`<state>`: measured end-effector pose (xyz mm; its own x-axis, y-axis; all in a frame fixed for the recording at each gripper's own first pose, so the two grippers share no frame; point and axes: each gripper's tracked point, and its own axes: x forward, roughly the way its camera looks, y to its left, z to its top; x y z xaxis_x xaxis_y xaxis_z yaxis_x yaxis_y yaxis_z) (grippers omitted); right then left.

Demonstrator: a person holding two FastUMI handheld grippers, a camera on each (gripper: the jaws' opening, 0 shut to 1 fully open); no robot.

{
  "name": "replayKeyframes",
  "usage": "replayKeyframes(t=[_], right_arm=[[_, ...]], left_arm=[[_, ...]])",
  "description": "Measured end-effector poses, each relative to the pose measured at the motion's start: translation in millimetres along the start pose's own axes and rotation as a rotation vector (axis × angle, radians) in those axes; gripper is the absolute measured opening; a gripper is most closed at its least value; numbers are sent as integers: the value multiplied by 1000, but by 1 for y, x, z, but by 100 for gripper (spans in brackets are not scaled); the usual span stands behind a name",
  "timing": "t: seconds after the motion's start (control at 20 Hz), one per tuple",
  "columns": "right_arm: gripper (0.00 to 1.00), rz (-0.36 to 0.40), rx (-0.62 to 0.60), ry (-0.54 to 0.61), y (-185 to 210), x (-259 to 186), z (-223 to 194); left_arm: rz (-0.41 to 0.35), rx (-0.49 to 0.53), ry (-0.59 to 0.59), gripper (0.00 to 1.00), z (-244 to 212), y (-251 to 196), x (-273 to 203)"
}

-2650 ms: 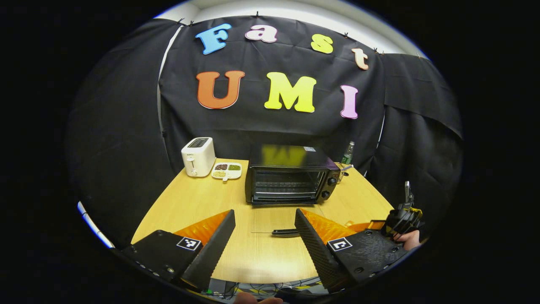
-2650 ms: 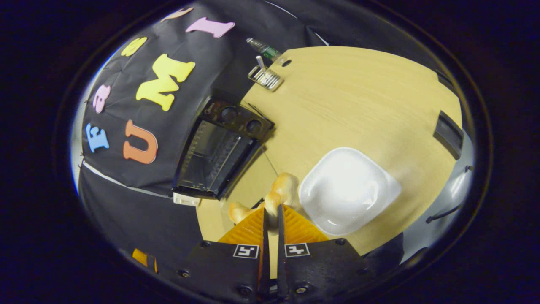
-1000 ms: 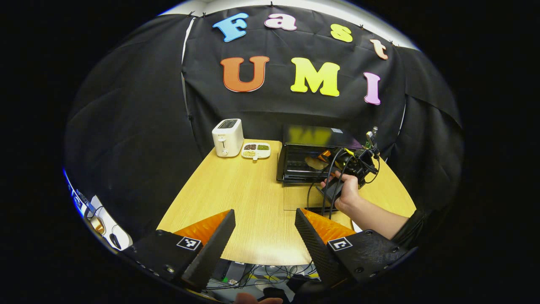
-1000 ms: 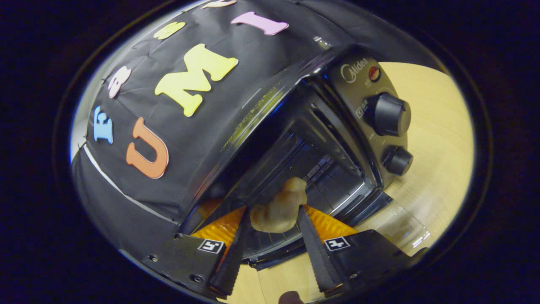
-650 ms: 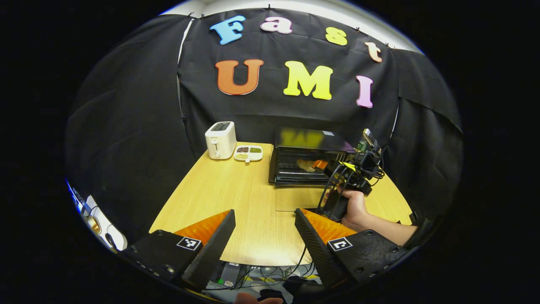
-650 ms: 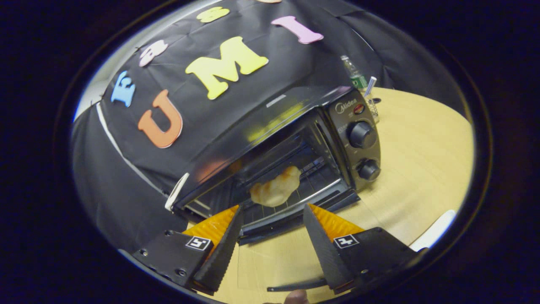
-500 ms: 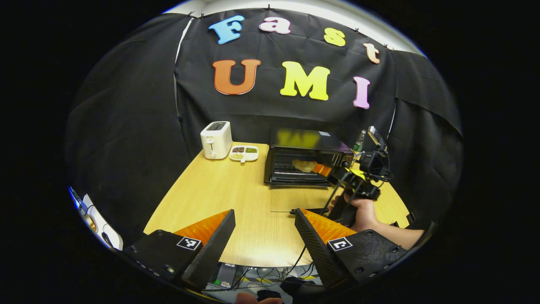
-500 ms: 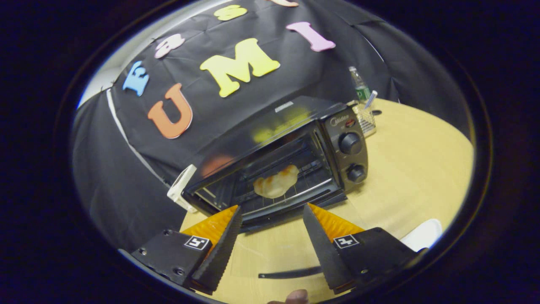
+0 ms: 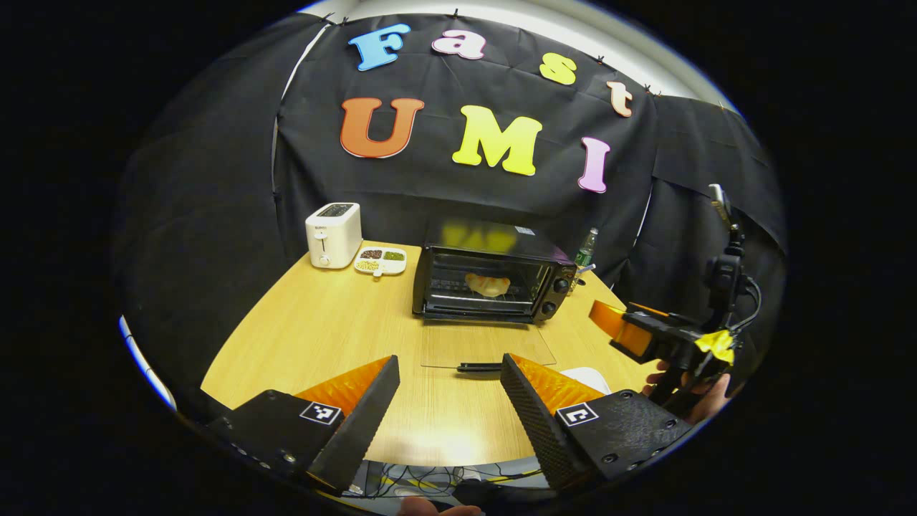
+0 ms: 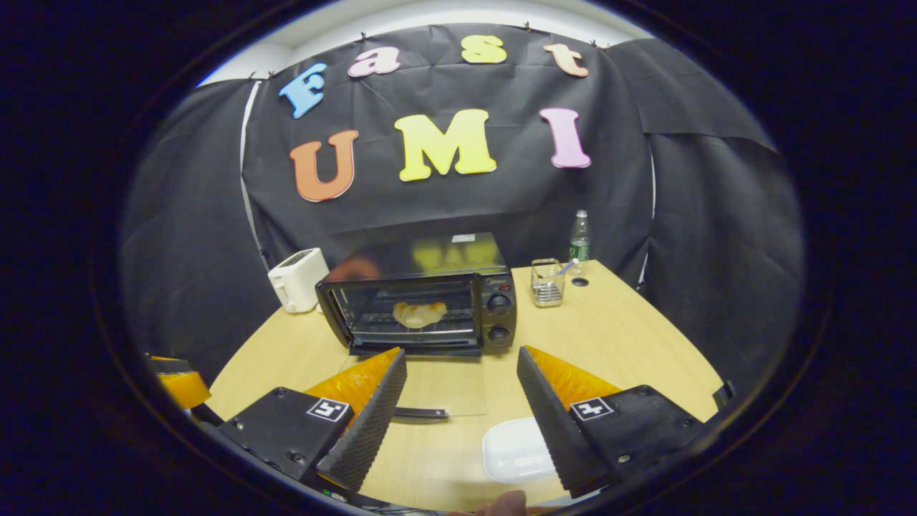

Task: Open the electric oven with the left hand, put the food in, and close the electric oven.

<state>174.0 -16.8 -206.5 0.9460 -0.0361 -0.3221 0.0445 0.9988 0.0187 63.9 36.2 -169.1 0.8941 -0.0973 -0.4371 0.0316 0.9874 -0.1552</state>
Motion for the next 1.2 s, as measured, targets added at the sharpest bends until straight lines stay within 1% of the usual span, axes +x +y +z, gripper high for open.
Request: replayKeyframes(t=[0.15, 0.35, 0.45, 0.55, 0.7, 0.85, 1.0, 1.1, 1.2], right_arm=[[96, -46, -52, -21, -15, -29, 5], [97, -63, 19, 14, -25, -53, 2], [97, -84, 43, 19, -35, -65, 4], [97, -102, 58, 43, -44, -77, 1], [97, -137, 85, 48, -59, -94, 5], [97, -166, 95, 71, -73, -103, -2], [98, -204, 121, 145, -92, -105, -20], [98, -231, 126, 157, -101, -106, -24], [97, -241, 129, 159, -106, -109, -25]], left_arm=[[-26, -2, 19, 94, -13, -10, 6], [-53, -12, 58, 94, -34, -21, 18], [-66, -22, 72, 94, -42, -27, 24], [-62, -12, 84, 93, -50, -29, 36], [-72, 1, 106, 93, -70, -40, 58], [-53, 40, 114, 94, -87, -47, 86], [-37, 13, 169, 94, -107, -57, 113], [-19, 2, 193, 93, -115, -56, 128], [11, -7, 215, 94, -122, -50, 145]])
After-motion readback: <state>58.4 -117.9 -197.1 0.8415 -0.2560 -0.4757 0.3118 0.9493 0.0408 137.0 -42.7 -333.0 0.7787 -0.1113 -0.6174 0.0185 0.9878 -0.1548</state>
